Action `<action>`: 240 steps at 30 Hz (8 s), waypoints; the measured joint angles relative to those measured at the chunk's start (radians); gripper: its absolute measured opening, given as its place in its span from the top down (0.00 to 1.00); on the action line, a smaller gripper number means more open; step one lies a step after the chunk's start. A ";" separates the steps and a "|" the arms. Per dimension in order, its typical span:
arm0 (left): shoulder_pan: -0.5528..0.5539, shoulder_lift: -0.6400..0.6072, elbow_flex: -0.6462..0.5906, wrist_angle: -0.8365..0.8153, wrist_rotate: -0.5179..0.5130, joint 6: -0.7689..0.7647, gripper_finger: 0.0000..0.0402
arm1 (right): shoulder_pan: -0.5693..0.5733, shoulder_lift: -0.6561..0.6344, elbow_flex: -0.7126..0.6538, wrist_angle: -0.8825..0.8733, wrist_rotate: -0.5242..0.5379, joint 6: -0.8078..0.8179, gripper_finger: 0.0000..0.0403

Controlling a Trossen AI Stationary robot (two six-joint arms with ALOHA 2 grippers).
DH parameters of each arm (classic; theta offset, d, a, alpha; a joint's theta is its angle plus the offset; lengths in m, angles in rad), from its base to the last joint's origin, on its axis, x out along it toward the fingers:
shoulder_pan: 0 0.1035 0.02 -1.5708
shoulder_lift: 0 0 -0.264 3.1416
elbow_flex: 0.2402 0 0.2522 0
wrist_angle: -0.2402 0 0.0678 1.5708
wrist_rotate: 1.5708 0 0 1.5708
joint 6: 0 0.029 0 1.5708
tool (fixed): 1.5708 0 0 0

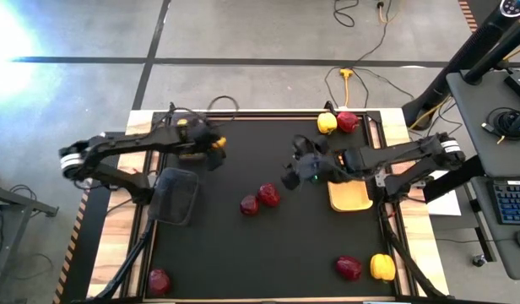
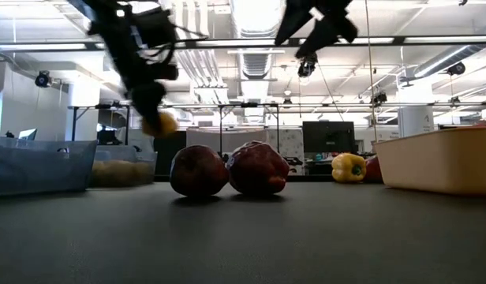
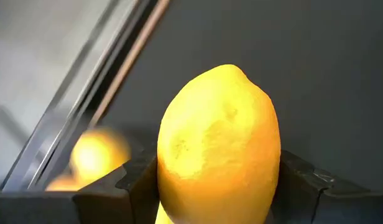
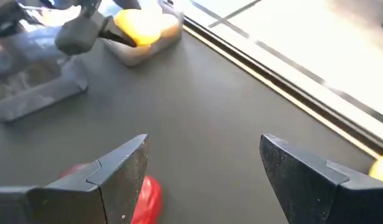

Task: Sort produce into baskets
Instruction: Put the yellow lemon into the top black bin, then put the red apple into the yellow bin

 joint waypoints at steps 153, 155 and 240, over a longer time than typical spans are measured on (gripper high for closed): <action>-0.631 0.072 -0.039 0.135 0.091 -0.585 0.23 | 0.158 0.311 -0.024 0.208 -0.387 -0.328 0.10; -0.630 0.121 -0.039 0.133 0.073 -0.598 0.23 | 0.141 0.370 0.010 0.209 -0.397 -0.384 0.10; -0.480 -0.170 -0.102 0.441 -0.076 -0.256 0.23 | 0.022 -0.109 -0.341 -0.577 -0.517 0.482 0.09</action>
